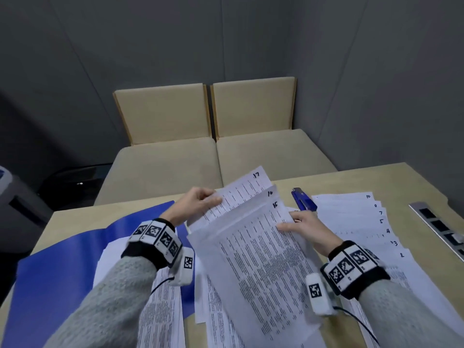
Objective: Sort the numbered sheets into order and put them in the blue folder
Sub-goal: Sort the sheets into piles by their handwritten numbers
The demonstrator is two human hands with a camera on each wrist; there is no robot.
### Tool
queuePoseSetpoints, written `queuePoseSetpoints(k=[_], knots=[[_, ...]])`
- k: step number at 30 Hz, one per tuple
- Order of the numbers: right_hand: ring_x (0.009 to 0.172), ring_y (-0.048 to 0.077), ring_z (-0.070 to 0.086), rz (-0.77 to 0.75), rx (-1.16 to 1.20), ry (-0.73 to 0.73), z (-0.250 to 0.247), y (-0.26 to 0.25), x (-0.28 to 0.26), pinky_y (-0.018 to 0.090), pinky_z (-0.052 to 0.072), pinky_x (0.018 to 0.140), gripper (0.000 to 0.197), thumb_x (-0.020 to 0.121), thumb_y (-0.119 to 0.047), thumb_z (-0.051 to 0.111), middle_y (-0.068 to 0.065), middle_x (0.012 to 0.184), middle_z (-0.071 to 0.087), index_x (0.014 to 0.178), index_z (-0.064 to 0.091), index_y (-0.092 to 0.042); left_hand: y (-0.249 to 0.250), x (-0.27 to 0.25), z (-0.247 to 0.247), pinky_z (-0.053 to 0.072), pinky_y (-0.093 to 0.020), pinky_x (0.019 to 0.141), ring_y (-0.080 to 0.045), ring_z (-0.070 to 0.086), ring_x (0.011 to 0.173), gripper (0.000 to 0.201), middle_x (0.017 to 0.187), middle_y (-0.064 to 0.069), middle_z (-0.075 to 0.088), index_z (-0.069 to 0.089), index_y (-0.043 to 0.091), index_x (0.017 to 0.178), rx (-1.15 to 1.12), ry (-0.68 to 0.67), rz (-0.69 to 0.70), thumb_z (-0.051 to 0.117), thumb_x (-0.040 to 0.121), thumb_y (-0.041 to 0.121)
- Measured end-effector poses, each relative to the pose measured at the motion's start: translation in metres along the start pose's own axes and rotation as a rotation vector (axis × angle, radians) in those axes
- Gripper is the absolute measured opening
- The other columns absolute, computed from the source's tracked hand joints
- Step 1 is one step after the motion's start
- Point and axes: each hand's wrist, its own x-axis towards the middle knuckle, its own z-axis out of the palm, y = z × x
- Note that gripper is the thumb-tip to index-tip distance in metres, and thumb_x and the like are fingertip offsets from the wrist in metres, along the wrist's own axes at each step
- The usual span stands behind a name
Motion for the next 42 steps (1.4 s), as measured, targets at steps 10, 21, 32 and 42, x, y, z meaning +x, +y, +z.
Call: queuePoseSetpoints(k=[10, 21, 32, 42], knots=[[0.091, 0.025, 0.069, 0.115, -0.023, 0.083, 0.014, 0.013, 0.013, 0.033, 0.053, 0.080, 0.010, 0.084, -0.004, 0.066, 0.013, 0.094, 0.073, 0.092, 0.069, -0.001, -0.022, -0.010, 0.010, 0.029, -0.027, 0.051, -0.014, 0.038, 0.051, 0.061, 0.061, -0.009, 0.040, 0.053, 0.004, 0.069, -0.137, 0.026, -0.065, 0.046, 0.090, 0.061], [0.097, 0.022, 0.061, 0.279, -0.124, 0.183, 0.041, 0.063, 0.031, 0.035, 0.048, 0.088, 0.030, 0.090, -0.009, 0.061, 0.014, 0.119, 0.062, 0.119, 0.055, -0.002, -0.097, -0.043, 0.100, 0.035, -0.026, 0.051, -0.014, 0.047, 0.061, 0.089, 0.092, -0.010, 0.060, -0.004, 0.014, 0.151, -0.542, 0.133, -0.590, 0.057, 0.087, 0.002], [0.092, 0.026, 0.059, 0.309, -0.152, 0.169, 0.049, 0.065, 0.052, 0.036, 0.047, 0.086, 0.021, 0.088, 0.002, 0.060, 0.012, 0.104, 0.063, 0.105, 0.057, -0.009, -0.108, -0.024, 0.041, 0.039, -0.031, 0.077, -0.024, 0.053, 0.097, 0.026, 0.107, -0.008, 0.058, 0.047, 0.012, 0.120, 0.289, 0.594, -0.349, 0.045, 0.095, 0.018], [0.095, 0.030, 0.065, 0.348, -0.206, 0.162, 0.049, 0.070, 0.069, 0.049, 0.050, 0.094, 0.016, 0.084, -0.002, 0.066, 0.013, 0.102, 0.068, 0.091, 0.062, -0.016, -0.182, -0.029, -0.026, 0.010, -0.049, 0.111, -0.021, 0.049, 0.110, 0.016, 0.106, 0.006, 0.061, 0.056, 0.024, 0.102, 0.775, 0.271, -0.387, 0.044, 0.093, 0.020]])
